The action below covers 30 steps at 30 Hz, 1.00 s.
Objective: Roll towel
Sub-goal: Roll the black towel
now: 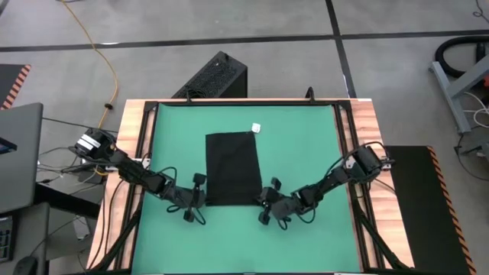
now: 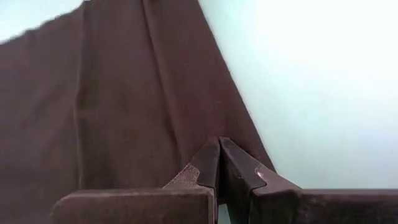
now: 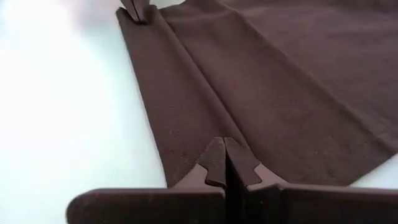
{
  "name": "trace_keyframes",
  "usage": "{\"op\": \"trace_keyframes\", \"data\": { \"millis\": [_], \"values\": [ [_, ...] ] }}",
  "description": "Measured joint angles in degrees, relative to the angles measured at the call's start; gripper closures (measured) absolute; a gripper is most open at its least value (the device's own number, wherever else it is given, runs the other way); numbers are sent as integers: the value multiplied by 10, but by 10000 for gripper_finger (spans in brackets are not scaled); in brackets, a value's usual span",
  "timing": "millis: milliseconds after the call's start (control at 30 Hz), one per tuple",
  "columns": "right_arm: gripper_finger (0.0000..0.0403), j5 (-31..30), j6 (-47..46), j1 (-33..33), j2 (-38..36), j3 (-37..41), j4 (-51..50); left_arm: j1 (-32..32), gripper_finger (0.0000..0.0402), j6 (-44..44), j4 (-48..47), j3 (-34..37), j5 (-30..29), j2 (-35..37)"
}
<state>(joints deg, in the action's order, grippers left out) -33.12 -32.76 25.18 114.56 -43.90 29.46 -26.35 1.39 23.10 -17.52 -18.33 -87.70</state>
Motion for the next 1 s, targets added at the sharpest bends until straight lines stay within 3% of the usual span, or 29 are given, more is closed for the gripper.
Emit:
{"op": "trace_keyframes", "data": {
  "millis": [233, 333, 433, 633, 700, 867, 1000],
  "values": [
    [387, -73, -28, 25, 2, 2, 31, 15, 401, -70, -10, -2, 24, 1],
    [371, -114, 56, 29, 1, 4, 78, 21, 401, -91, -11, -2, 28, 1],
    [351, -119, 164, 24, -18, 4, 117, 24, 401, -97, -12, -2, 30, 1],
    [303, -125, 303, 11, -90, 3, 92, 25, 401, -89, -13, -2, 35, 1],
    [279, -99, 339, 7, -117, 3, 68, 25, 401, -90, -13, -2, 35, 1],
    [206, 50, 360, -6, -140, 2, 29, 25, 401, -91, -13, -2, 35, 1],
    [166, 74, 354, 0, -139, 2, -15, 26, 401, -78, -13, -2, 35, 1]
  ]
}}
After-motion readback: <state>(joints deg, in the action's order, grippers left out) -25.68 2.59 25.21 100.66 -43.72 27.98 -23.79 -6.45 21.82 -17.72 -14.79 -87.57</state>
